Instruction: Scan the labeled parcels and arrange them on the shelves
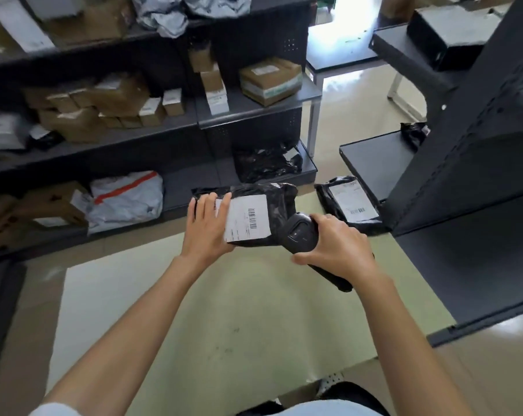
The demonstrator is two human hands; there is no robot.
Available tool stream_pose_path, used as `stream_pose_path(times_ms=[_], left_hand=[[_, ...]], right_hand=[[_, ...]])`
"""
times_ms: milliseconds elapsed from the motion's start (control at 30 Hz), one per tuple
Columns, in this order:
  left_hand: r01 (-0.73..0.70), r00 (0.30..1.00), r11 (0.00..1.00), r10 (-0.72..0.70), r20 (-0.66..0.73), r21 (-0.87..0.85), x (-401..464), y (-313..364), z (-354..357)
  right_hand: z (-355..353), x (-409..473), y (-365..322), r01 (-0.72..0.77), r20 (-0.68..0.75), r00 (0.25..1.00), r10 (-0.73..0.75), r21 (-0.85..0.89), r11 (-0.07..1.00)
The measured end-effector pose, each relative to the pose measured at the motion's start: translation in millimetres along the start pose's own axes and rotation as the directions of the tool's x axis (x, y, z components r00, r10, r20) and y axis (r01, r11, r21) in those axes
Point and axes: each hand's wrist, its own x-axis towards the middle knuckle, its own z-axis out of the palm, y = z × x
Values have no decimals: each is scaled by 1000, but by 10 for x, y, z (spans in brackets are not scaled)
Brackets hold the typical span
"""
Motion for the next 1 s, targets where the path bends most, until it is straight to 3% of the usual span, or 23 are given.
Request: stream_pose_path(times_ms=[200, 467, 867, 1000], left_hand=[[33, 997, 997, -28, -76, 66, -32, -577, -409], [102, 991, 990, -92, -99, 94, -257, -999, -492], [72, 995, 995, -67, -70, 63, -229, -869, -462], [32, 997, 998, -29, -71, 48, -231, -684, -423]], right_hand=[[-109, 82, -734, 121, -20, 992, -121, -32, 992], [-8, -18, -1127, 138, -118, 983, -140, -30, 990], [99, -313, -792, 37, -37, 999, -39, -72, 997], [116, -471, -570, -1, -65, 998, 0, -5, 1000]])
